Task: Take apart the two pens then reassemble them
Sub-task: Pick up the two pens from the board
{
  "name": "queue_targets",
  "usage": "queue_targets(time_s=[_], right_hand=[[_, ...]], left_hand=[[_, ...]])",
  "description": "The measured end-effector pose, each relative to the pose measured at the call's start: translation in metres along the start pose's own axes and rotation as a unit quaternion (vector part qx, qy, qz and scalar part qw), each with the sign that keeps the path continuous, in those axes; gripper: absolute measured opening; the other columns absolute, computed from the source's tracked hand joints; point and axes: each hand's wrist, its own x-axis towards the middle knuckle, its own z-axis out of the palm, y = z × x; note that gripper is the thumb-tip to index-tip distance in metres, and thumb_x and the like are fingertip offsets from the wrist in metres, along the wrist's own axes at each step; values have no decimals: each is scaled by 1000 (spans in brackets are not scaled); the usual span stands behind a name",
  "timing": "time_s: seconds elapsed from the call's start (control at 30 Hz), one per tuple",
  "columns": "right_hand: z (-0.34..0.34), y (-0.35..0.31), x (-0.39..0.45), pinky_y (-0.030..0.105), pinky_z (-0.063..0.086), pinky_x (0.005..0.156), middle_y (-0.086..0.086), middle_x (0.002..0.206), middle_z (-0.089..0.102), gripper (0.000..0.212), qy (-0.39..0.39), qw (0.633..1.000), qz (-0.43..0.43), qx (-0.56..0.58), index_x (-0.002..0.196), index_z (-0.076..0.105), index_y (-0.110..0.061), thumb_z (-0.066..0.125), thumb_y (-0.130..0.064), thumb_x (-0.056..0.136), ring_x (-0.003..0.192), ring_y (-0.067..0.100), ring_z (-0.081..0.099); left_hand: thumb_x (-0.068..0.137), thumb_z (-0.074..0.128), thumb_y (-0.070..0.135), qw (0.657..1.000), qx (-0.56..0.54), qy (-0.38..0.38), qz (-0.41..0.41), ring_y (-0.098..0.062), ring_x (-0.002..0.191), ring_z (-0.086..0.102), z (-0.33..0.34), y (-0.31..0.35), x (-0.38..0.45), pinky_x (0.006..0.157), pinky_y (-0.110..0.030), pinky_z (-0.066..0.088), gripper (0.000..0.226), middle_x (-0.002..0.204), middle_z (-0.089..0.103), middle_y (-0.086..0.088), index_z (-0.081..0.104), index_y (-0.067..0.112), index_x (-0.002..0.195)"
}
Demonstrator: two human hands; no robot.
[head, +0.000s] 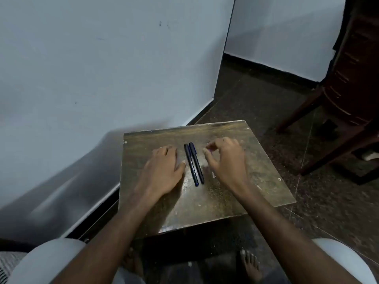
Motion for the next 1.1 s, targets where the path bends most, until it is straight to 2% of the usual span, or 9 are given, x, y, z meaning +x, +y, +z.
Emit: queue_targets(time_s=[0.17, 0.33, 0.43, 0.57, 0.67, 0.77, 0.87, 1.03, 1.1], right_hand=[[11, 0, 2, 38, 60, 82, -8, 82, 77, 21, -62, 997, -34, -5, 97, 81, -24, 78, -44, 91, 77, 15, 72], [26, -2, 8, 40, 65, 72, -1, 78, 76, 18, -108, 994, 26, -16, 92, 81, -18, 80, -35, 90, 74, 19, 73], [28, -3, 10, 42, 65, 69, 4, 77, 74, 19, -114, 991, 44, -46, 86, 79, -14, 73, -31, 92, 73, 25, 72], [25, -13, 16, 40, 65, 61, 2, 65, 72, 20, -101, 992, 69, -24, 72, 74, -13, 74, -27, 87, 60, 19, 72], [8, -18, 18, 23, 61, 55, -6, 59, 73, 16, -67, 989, 102, 82, 71, 76, -19, 82, -27, 83, 51, 2, 68], [-7, -23, 6, 12, 50, 51, -8, 60, 73, 10, -89, 976, 96, 172, 76, 78, -19, 84, -25, 82, 48, -3, 64], [-10, -23, -8, 9, 46, 51, -8, 63, 72, 11, -119, 972, 84, 185, 79, 77, -17, 83, -21, 87, 52, -5, 64], [-6, -16, -14, 31, 61, 72, 4, 86, 79, 28, -211, 874, 179, 400, 110, 72, -2, 60, -28, 111, 74, 19, 73], [-2, -17, -16, 26, 54, 63, 0, 77, 69, 33, -221, 833, 206, 463, 115, 67, 4, 50, -24, 115, 66, 13, 61]], left_hand=[[111, 42, 51, 997, 72, 35, 19, -28, 123, 64, -9, 9, 14, 98, -48, 57, 48, 135, 67, -8, 56, 16, 142], [114, 37, 51, 997, 61, 46, -2, -25, 111, 70, -26, 4, 20, 74, -39, 47, 43, 117, 73, 1, 62, 22, 134], [113, 41, 49, 997, 26, 77, -1, -21, 88, 67, -25, 2, 25, 63, -34, 40, 36, 92, 69, 6, 66, 23, 106], [111, 53, 43, 991, -84, 103, 20, -6, 84, 67, -22, 3, 32, 70, -24, 48, 30, 98, 72, 13, 75, 24, 119], [109, 56, 50, 975, -196, 102, -4, 8, 80, 64, -22, 4, 35, 76, -14, 51, 34, 102, 73, 19, 77, 25, 119], [103, 65, 52, 914, -395, 83, -45, -1, 84, 80, -22, 6, 38, 82, -33, 66, 31, 95, 84, 10, 82, 26, 104], [100, 77, 33, 880, -464, 85, -53, -6, 80, 82, -20, 14, 39, 66, -21, 59, 13, 89, 86, 8, 83, 22, 99], [98, 80, 25, 859, -506, 67, -38, 3, 71, 73, -9, 22, 31, 58, -8, 49, 13, 90, 86, 2, 86, 14, 104], [98, 81, 25, 864, -499, 63, -21, 5, 65, 70, -3, 24, 27, 56, -7, 47, 13, 87, 86, 2, 86, 14, 102]])
